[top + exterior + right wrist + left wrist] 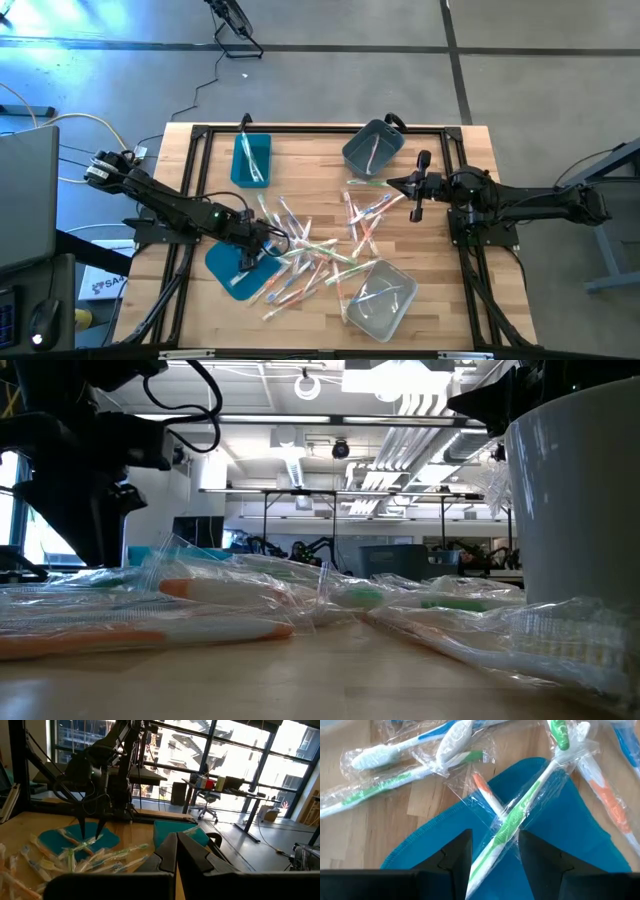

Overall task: Pick & Place Toothbrushes
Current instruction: Put the green toothbrush into the blue bin

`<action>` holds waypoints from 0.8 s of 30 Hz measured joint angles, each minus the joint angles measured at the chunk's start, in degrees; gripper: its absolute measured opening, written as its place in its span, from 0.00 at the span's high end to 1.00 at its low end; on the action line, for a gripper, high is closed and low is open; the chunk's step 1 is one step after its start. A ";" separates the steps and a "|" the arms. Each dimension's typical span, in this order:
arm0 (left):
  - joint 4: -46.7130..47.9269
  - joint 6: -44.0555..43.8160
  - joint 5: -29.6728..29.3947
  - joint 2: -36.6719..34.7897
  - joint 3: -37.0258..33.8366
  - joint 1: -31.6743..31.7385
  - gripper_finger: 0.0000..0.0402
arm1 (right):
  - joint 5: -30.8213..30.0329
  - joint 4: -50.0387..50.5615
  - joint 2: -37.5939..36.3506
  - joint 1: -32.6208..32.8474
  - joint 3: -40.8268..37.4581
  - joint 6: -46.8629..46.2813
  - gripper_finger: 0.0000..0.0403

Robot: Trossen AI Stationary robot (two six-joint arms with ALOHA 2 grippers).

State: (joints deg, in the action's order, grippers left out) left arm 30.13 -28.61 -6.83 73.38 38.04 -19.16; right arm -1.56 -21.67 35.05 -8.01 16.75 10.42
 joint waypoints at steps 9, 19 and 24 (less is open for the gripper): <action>-0.02 1.38 0.42 0.00 0.00 0.02 0.61 | 0.00 0.05 -0.02 0.02 0.00 -0.05 0.99; 0.45 1.34 0.76 0.00 0.00 0.02 0.61 | 0.00 0.07 0.00 0.01 0.00 -0.07 0.99; 0.41 1.32 0.77 0.00 0.00 0.02 0.61 | 0.00 0.07 0.00 0.02 0.00 -0.05 0.99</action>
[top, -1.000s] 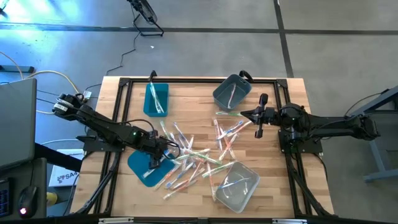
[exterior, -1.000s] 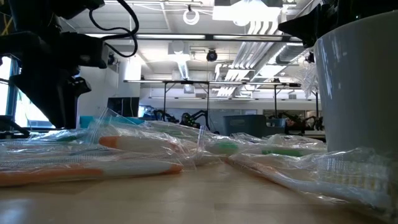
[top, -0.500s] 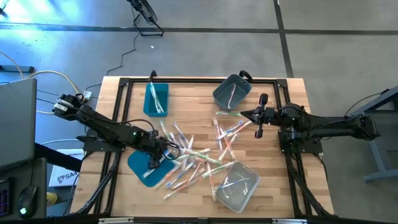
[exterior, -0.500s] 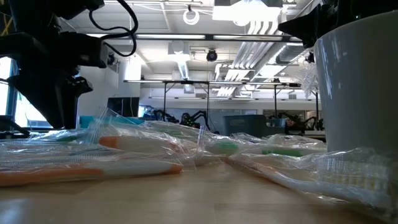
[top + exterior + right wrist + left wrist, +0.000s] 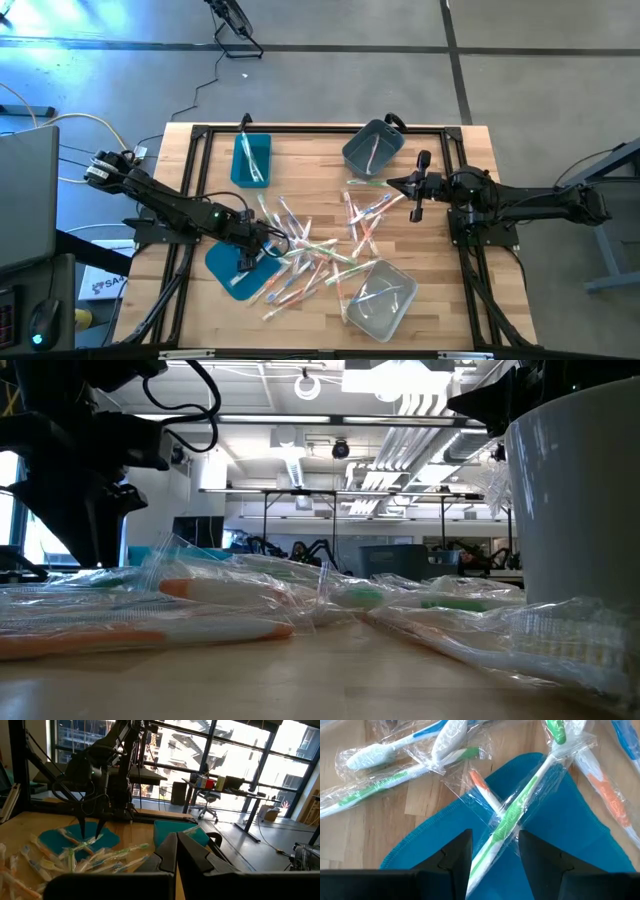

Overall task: Pick & Place Toothbrushes
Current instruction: Put the green toothbrush into the blue bin

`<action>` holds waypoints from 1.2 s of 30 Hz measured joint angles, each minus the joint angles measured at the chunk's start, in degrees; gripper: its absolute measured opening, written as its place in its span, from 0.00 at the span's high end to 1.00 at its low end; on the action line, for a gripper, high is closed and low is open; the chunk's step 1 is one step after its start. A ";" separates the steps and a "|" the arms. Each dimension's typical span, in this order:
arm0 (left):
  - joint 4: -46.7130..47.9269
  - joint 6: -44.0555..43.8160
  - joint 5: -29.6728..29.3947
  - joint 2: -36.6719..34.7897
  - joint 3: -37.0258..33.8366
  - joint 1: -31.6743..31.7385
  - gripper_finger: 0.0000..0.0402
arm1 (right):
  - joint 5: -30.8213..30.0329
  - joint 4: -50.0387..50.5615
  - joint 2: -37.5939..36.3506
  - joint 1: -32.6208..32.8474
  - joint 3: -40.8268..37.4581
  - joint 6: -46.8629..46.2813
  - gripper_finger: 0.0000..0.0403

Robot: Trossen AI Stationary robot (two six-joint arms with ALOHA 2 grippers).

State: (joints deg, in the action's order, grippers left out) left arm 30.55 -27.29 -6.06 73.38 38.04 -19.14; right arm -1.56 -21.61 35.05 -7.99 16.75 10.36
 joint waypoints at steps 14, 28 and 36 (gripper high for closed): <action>-0.02 0.20 2.31 0.00 0.00 0.00 0.61 | 0.02 0.00 0.00 -0.01 0.00 0.01 0.99; 2.73 6.53 2.22 -0.02 0.00 -0.02 0.61 | 0.02 0.39 -0.01 -0.01 0.00 0.00 0.99; 1.65 4.29 2.11 -0.04 -2.42 -0.02 0.61 | 0.02 0.39 0.00 0.00 0.00 -0.02 0.99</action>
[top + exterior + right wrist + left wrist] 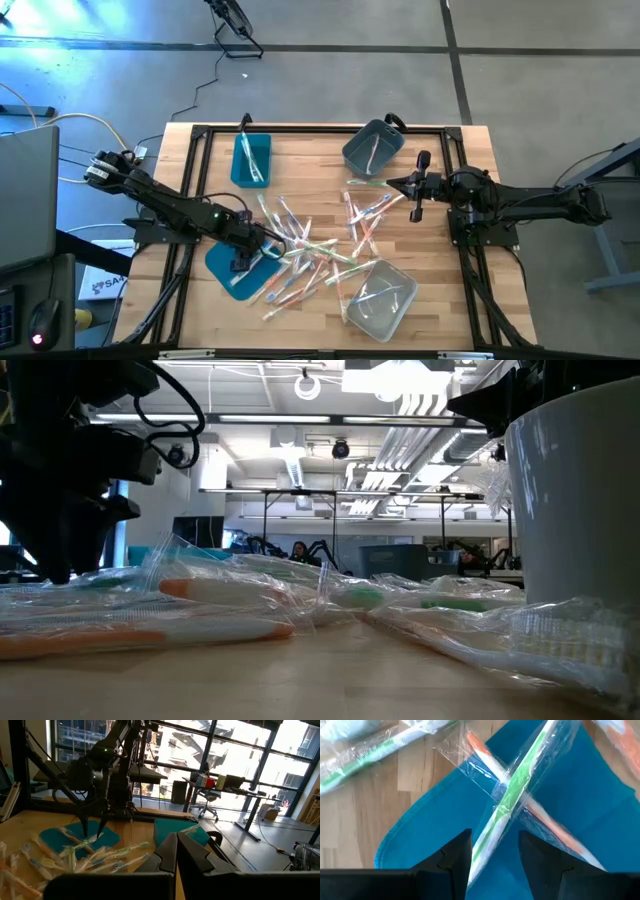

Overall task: Pick & Place Toothbrushes
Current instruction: Put the green toothbrush into the blue bin

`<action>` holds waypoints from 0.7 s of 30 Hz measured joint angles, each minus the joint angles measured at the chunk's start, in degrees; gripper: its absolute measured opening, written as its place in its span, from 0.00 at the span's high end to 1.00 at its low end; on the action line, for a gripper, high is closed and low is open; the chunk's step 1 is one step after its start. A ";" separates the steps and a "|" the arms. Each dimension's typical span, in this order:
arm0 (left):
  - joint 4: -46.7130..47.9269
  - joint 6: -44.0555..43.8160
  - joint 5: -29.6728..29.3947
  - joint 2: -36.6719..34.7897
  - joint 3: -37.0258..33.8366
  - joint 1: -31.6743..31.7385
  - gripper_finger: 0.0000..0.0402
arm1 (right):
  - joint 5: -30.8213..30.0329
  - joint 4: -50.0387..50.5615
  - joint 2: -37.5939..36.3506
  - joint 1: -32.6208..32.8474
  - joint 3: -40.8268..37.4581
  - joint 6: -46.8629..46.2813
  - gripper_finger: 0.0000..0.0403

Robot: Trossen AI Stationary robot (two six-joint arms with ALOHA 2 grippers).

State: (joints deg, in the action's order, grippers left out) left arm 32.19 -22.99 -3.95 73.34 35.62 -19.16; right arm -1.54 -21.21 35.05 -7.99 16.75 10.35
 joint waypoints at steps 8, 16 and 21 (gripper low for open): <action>-1.58 -1.06 -0.06 0.00 -0.11 0.02 0.61 | 0.01 0.00 -0.01 0.00 0.00 0.02 0.99; -1.81 -1.14 -1.17 0.00 -0.11 0.00 0.61 | 0.00 0.00 -0.01 0.00 0.00 0.02 0.99; -2.22 -1.32 -1.15 0.00 -0.11 0.02 0.66 | 0.00 0.00 -0.02 -0.01 0.00 0.02 0.99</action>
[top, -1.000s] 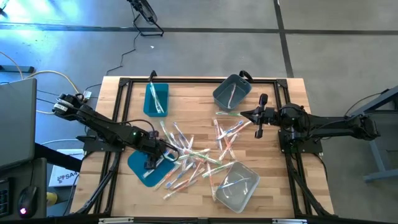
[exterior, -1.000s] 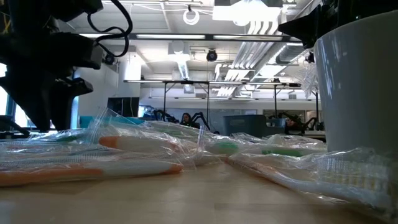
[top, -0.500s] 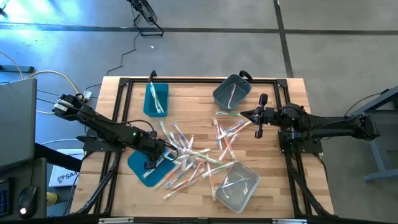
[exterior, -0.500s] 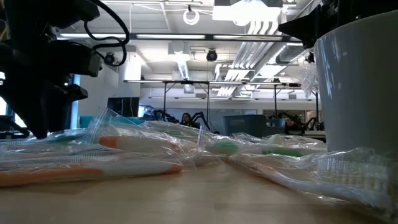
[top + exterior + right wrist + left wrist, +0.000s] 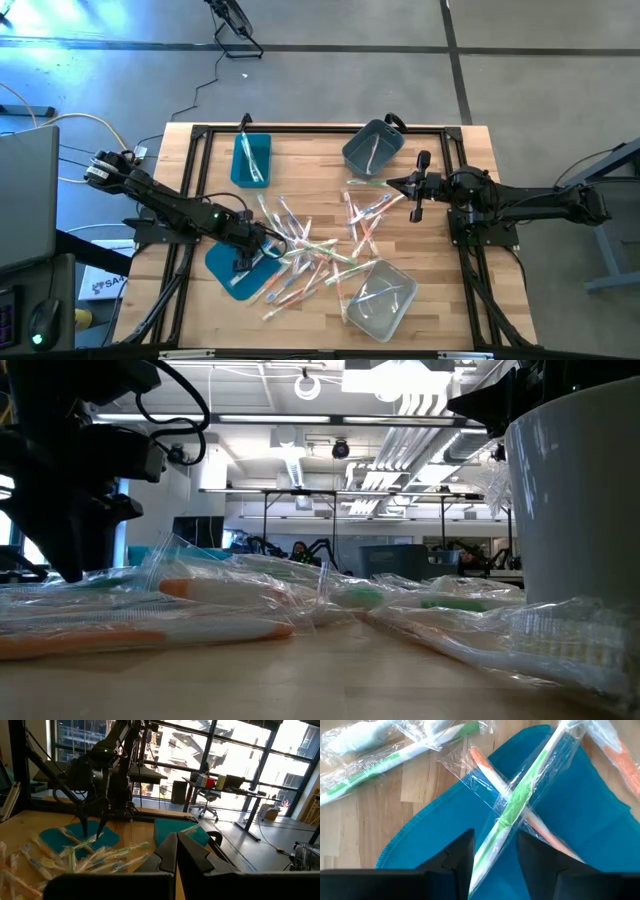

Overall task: Pick & Place Toothbrushes
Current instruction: Put the green toothbrush into the blue bin

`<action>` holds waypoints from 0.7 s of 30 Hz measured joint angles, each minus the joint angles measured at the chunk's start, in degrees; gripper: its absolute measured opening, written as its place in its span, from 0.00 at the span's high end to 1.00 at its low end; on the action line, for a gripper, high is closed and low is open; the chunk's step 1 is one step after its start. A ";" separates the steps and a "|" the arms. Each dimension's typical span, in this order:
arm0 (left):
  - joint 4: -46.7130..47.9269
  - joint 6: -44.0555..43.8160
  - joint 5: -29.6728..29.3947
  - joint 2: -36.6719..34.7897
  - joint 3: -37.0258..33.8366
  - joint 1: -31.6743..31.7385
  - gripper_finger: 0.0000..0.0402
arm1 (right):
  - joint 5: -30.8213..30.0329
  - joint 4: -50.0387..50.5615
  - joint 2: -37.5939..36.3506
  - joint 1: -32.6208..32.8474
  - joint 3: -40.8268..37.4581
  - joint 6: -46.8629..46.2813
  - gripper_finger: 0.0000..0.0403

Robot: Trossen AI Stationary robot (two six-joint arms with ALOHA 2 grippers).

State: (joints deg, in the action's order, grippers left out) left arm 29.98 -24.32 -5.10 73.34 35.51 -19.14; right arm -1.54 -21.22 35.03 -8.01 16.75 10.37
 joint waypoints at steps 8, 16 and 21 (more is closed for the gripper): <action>-0.13 -0.42 1.00 0.01 0.00 -0.01 0.81 | 0.00 0.00 0.00 0.01 0.00 -0.01 0.99; -0.55 -0.89 3.39 0.02 0.00 -0.02 0.93 | 0.00 0.00 0.01 0.02 0.00 0.00 0.99; -0.55 -1.47 4.76 0.02 0.00 0.00 0.99 | 0.00 0.00 0.00 0.02 0.00 0.00 0.99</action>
State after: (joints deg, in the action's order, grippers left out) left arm 29.43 -25.78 -0.34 73.36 35.51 -19.14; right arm -1.54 -21.21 35.03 -7.99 16.75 10.37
